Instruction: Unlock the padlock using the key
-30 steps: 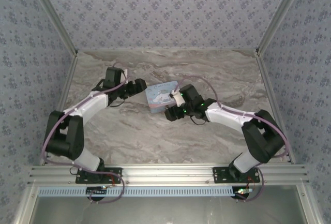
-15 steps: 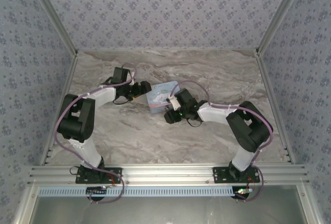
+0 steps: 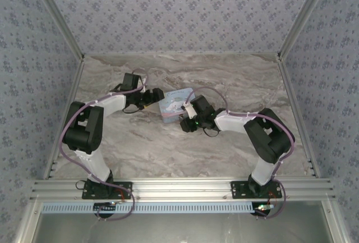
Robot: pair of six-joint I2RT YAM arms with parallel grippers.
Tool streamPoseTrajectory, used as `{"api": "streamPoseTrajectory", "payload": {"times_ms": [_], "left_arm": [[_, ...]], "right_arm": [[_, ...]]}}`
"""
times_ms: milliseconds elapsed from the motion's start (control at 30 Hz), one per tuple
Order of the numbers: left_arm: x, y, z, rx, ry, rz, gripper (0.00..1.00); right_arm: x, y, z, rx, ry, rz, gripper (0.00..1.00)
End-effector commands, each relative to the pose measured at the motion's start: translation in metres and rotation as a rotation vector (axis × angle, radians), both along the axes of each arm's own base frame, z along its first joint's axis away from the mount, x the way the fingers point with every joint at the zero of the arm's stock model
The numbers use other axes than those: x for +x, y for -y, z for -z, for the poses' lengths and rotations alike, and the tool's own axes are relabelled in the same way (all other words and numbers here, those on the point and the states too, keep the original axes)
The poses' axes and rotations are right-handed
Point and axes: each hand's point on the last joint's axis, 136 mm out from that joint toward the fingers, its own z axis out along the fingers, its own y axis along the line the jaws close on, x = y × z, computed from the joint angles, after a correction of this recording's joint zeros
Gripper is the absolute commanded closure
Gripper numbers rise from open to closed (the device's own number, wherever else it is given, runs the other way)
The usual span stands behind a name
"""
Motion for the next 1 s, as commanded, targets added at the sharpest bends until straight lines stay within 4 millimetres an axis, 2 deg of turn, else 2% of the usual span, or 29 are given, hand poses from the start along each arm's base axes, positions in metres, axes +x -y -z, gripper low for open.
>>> {"api": "streamPoseTrajectory", "payload": {"times_ms": [0, 200, 300, 533, 733, 967], "left_arm": [[0.003, 0.002, 0.003, 0.000, 0.010, 0.007, 0.13], [0.003, 0.001, 0.002, 0.003, 0.013, 0.003, 0.13], [0.002, 0.000, 0.003, 0.008, 0.012, 0.000, 0.13], [-0.001, -0.005, 0.008, 0.029, 0.008, -0.010, 0.13], [-0.009, -0.011, 0.007, 0.051, 0.015, -0.026, 0.13], [-0.028, -0.016, 0.001, 0.085, 0.031, -0.040, 0.13]], "right_arm": [[0.000, -0.003, 0.003, 0.010, -0.010, -0.007, 0.69], [-0.001, -0.006, 0.003, 0.028, -0.014, -0.013, 0.74], [0.000, -0.004, 0.004, 0.016, -0.013, -0.005, 0.79], [-0.001, 0.001, 0.009, -0.021, -0.011, 0.009, 0.84], [0.010, 0.021, 0.005, -0.114, 0.046, 0.091, 0.87], [0.018, 0.051, -0.003, -0.227, 0.099, 0.202, 0.90]]}}
